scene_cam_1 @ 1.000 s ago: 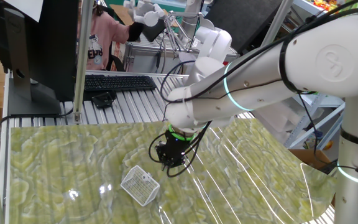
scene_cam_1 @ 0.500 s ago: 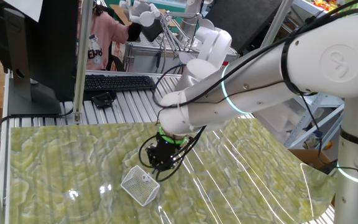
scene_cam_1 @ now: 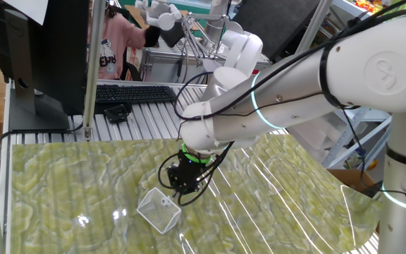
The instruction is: Push the soccer ball into the goal
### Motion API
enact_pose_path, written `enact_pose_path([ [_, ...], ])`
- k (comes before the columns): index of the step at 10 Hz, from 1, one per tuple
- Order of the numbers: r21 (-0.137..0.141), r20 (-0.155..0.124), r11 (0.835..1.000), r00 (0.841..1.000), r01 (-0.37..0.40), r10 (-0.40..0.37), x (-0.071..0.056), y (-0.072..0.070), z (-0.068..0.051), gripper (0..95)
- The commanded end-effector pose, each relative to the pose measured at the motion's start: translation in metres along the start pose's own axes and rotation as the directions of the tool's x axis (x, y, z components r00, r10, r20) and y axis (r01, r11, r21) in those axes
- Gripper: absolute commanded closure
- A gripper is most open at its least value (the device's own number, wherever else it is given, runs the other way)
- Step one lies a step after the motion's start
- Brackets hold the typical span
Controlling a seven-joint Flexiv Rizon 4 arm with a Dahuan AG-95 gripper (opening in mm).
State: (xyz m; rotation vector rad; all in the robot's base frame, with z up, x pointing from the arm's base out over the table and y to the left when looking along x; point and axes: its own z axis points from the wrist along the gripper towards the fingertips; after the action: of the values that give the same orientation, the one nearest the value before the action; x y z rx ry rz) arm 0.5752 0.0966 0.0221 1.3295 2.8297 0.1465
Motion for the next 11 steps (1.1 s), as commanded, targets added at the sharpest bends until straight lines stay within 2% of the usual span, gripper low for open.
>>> enact_pose_path([
  [1,-0.003,0.001,1.0,1.0,-0.005,0.005,0.003,0.002,0.003,95.0],
  [6,0.001,0.007,0.999,0.999,-0.034,0.034,0.017,0.008,0.009,95.0],
  [9,0.004,0.009,0.999,0.999,-0.034,0.034,0.018,0.008,0.009,95.0],
  [11,0.037,0.033,0.999,0.999,-0.021,0.02,0.018,0.008,0.009,95.0],
])
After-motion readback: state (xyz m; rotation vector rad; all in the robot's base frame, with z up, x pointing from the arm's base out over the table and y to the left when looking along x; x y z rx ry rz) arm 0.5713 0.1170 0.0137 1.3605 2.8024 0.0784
